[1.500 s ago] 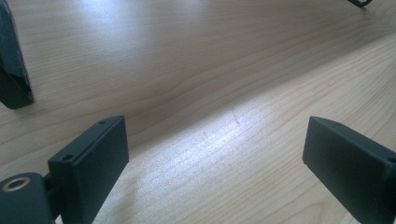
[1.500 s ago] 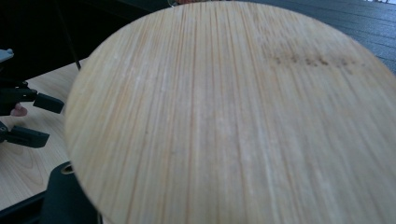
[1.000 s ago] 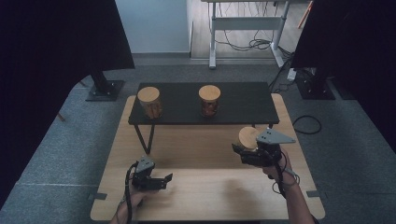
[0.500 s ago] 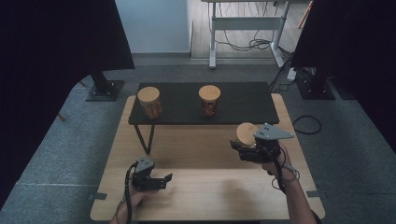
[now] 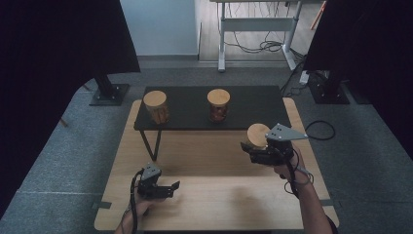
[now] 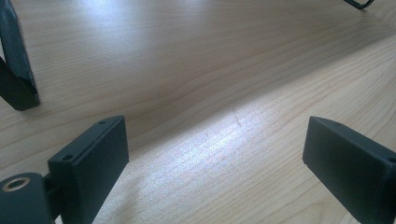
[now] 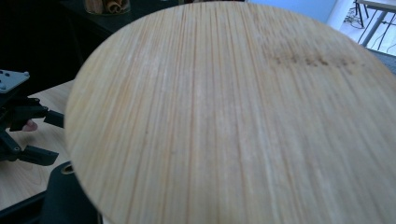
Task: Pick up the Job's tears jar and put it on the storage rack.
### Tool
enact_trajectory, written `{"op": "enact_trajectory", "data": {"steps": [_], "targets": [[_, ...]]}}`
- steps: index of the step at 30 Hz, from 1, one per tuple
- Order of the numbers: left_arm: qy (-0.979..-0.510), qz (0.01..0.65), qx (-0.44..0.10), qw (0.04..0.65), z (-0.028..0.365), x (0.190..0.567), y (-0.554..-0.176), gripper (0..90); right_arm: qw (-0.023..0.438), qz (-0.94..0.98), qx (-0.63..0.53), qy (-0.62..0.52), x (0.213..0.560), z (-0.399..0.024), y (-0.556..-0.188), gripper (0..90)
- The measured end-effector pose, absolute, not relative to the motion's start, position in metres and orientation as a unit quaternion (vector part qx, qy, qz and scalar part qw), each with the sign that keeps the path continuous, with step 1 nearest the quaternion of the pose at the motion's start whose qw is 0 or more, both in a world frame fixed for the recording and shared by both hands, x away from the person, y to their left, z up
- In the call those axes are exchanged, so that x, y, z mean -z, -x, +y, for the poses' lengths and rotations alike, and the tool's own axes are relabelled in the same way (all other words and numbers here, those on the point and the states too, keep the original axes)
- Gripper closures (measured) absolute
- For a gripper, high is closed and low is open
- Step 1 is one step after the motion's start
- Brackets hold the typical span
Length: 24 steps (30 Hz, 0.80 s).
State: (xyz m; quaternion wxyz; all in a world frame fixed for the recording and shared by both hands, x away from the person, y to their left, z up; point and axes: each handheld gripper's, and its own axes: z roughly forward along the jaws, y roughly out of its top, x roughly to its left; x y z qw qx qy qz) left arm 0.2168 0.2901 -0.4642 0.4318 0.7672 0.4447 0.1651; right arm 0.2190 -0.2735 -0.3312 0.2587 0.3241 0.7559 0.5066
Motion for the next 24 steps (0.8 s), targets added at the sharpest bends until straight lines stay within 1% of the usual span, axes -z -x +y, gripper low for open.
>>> {"op": "enact_trajectory", "data": {"steps": [24], "targets": [[-0.765,0.447,-0.165,0.433,0.291,0.464,-0.217,6.5,0.256,0.754,-0.509,-0.328,0.317,-0.275,-0.231,24.6]]}}
